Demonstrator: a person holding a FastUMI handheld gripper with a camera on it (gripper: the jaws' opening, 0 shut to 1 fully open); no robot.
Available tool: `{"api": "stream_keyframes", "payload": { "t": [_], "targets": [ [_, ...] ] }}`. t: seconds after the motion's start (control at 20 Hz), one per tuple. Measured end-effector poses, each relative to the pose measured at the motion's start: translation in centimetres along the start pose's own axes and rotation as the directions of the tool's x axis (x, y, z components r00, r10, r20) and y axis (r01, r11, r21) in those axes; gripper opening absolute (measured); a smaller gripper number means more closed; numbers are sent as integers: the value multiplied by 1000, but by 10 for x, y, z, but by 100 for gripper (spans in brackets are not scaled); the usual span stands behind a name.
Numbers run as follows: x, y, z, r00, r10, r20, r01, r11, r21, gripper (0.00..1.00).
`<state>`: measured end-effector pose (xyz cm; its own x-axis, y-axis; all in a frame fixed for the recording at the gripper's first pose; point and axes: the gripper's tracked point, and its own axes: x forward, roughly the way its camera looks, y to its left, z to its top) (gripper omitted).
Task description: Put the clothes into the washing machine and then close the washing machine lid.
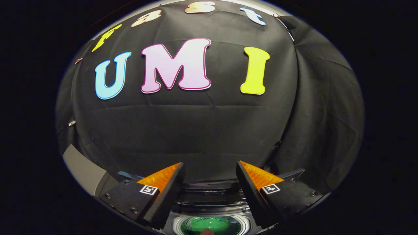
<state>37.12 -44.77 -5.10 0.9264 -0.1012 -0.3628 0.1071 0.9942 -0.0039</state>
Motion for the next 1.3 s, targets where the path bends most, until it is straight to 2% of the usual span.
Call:
{"api": "stream_keyframes", "payload": {
  "t": [0.25, 1.3],
  "targets": [
    [0, -4, -6, 1000, -5, -11, 6, 998, 61, 100],
    [-71, -6, -32, 999, -22, 29, 20, 998, 58, 100]
  ]
}}
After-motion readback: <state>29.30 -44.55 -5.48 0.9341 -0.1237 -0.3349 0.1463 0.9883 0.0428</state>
